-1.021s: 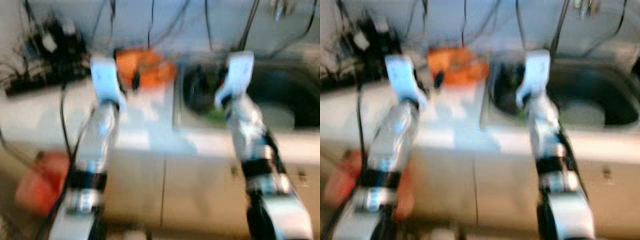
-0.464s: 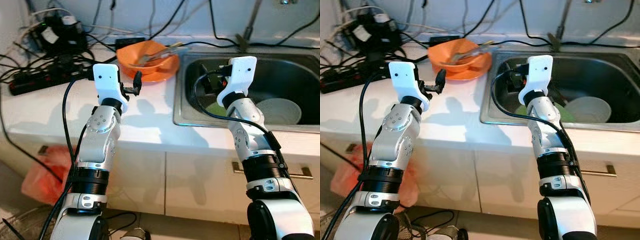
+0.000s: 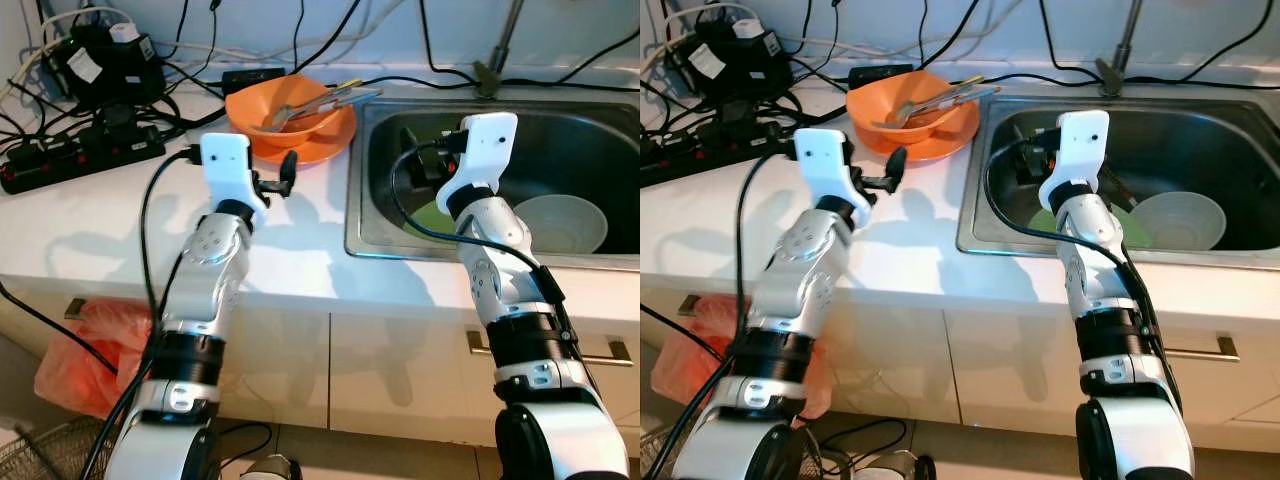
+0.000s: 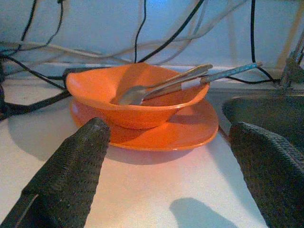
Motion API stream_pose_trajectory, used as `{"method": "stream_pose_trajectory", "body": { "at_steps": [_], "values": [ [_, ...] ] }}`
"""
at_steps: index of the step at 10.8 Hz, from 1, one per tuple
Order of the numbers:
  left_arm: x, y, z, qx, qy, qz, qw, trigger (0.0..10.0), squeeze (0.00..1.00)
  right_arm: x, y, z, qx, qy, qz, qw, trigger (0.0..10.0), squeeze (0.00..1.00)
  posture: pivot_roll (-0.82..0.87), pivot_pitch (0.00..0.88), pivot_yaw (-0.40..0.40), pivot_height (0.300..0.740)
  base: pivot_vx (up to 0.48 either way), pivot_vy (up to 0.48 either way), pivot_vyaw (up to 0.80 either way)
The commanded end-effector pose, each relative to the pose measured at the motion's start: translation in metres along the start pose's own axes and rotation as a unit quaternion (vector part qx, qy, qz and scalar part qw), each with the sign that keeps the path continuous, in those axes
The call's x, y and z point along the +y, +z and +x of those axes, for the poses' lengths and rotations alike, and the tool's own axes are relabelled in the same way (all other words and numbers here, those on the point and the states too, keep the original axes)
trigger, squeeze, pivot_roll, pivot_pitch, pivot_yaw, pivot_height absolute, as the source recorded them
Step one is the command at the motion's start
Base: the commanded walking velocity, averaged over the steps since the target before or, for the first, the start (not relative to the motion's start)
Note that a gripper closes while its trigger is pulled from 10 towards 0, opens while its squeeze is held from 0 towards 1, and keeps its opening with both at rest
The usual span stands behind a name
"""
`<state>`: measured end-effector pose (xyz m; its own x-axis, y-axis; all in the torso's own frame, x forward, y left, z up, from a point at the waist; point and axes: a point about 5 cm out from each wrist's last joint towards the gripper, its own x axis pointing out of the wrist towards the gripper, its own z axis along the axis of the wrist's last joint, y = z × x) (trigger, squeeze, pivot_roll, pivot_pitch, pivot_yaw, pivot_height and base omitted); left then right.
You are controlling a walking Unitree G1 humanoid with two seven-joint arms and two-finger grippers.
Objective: Kitchen organization
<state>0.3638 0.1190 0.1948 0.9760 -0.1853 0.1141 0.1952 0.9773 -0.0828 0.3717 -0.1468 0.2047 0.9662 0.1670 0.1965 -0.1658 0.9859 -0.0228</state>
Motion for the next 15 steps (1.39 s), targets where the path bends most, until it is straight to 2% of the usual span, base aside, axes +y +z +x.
{"method": "stream_pose_trajectory", "body": {
  "at_steps": [1, 5, 7, 9, 11, 13, 14, 15],
  "values": [
    [0.001, 0.001, 0.004, 0.0, -0.002, -0.008, 1.0, 10.0, 0.0, 0.002, 0.0, -0.002, 0.003, 0.004, -0.001, 1.0, 10.0, 0.0, 0.14, 0.038, 0.057, 0.74, 0.0, 0.0, 0.0],
    [0.004, -0.008, 0.016, 0.024, 0.011, -0.047, 0.999, 10.0, 0.0, 0.005, -0.004, -0.022, 0.022, 0.015, 0.0, 1.0, 10.0, 0.0, 0.1, 0.111, 0.065, 0.74, 0.0, 0.0, 0.0],
    [0.004, -0.009, 0.018, 0.023, 0.016, -0.061, 0.998, 10.0, 0.0, 0.01, -0.005, -0.036, 0.027, 0.03, 0.009, 0.999, 10.0, 0.0, 0.08, 0.125, 0.078, 0.74, 0.0, 0.0, 0.0],
    [0.005, -0.008, 0.018, 0.018, 0.012, -0.063, 0.998, 10.0, 0.0, 0.012, -0.008, -0.043, 0.034, 0.03, 0.012, 0.999, 10.0, 0.0, 0.09, 0.119, 0.087, 0.74, 0.0, 0.0, 0.0],
    [0.005, 0.005, 0.007, -0.028, 0.009, -0.04, 0.999, 10.0, 0.0, 0.015, 0.002, -0.044, 0.008, 0.023, 0.015, 1.0, 10.0, 0.0, 0.1, 0.092, 0.091, 0.74, 0.0, 0.0, 0.0],
    [0.006, 0.018, -0.014, -0.083, 0.009, -0.008, 0.996, 10.0, 0.0, 0.009, 0.008, -0.043, -0.006, 0.013, 0.009, 1.0, 10.0, 0.0, 0.11, 0.066, 0.083, 0.74, 0.0, 0.0, 0.0],
    [0.007, 0.023, -0.018, -0.096, 0.013, -0.002, 0.995, 10.0, 0.0, 0.007, 0.009, -0.043, -0.01, 0.009, 0.007, 1.0, 10.0, 0.0, 0.12, 0.059, 0.081, 0.74, 0.0, 0.0, 0.0],
    [0.0, 0.058, -0.03, -0.172, 0.004, 0.022, 0.985, 10.0, 0.0, 0.002, 0.024, -0.042, -0.044, -0.005, -0.004, 0.999, 10.0, 0.0, 0.13, 0.041, 0.076, 0.74, 0.0, 0.0, 0.0]
  ]
}}
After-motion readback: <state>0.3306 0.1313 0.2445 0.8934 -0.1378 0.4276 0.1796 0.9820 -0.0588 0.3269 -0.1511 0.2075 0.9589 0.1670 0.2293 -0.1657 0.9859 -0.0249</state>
